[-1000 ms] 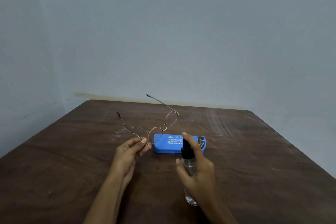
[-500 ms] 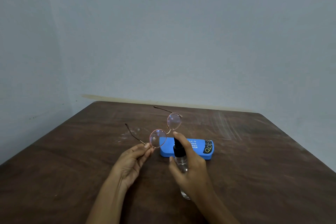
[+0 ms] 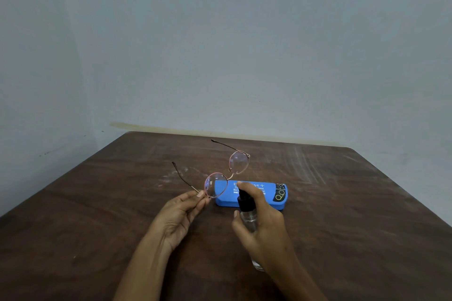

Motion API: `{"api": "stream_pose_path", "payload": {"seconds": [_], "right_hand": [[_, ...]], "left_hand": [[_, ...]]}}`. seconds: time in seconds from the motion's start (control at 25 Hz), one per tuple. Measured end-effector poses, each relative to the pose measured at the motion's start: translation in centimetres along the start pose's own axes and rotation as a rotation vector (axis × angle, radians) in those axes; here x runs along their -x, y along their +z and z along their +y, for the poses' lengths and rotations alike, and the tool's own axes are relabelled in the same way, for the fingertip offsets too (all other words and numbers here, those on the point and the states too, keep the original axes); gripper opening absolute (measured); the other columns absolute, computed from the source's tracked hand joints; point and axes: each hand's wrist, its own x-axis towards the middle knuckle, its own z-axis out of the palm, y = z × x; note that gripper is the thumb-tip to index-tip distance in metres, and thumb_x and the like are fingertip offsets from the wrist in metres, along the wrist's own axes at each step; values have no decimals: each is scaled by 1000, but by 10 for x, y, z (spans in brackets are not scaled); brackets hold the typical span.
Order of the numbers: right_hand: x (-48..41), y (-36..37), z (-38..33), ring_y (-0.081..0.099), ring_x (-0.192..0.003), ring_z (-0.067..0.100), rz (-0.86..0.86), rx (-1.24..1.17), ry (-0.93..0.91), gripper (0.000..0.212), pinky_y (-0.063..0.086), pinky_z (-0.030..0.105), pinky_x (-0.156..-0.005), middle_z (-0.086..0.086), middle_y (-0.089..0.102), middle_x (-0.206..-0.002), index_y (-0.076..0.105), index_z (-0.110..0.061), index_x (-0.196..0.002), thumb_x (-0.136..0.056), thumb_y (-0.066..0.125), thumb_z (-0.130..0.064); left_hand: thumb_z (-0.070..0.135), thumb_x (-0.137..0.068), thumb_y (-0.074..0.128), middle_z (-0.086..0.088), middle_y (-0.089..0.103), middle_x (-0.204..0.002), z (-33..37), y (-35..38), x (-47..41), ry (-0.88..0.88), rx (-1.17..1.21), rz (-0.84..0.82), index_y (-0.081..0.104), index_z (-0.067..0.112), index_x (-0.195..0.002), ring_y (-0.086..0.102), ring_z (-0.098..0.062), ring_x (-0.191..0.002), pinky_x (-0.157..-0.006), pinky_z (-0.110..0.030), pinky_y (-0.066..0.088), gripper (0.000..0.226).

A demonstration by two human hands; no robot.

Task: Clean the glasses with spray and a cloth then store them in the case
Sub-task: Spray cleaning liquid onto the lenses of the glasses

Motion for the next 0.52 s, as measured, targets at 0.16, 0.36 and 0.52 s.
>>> {"api": "stream_pose_path", "payload": {"seconds": [0.16, 0.36, 0.52], "right_hand": [[1, -1, -2, 55, -73, -13, 8, 20, -18, 60, 38, -2, -67, -33, 53, -87, 38, -47, -120, -72, 59, -18], [2, -3, -3, 61, -87, -1, 9, 89, -91, 64, 46, 9, -73, -15, 65, -99, 37, -43, -127, -73, 60, -17], [2, -3, -2, 63, -82, 3, 37, 93, -110, 58, 47, 11, -70, -15, 65, -97, 42, -40, -119, -71, 63, -15]], "left_hand": [[-12, -86, 41, -7, 69, -50, 0, 1, 0, 0, 10, 3, 59, -5, -76, 66, -8, -46, -42, -10, 50, 21], [-11, -86, 43, -7, 69, -51, -1, 1, 0, -8, 8, -8, 59, -4, -76, 66, -8, -46, -42, -11, 50, 21], [-10, -86, 44, -6, 69, -51, -2, 1, 0, -2, -5, -19, 60, -4, -76, 66, -8, -47, -43, -10, 50, 19]]}}
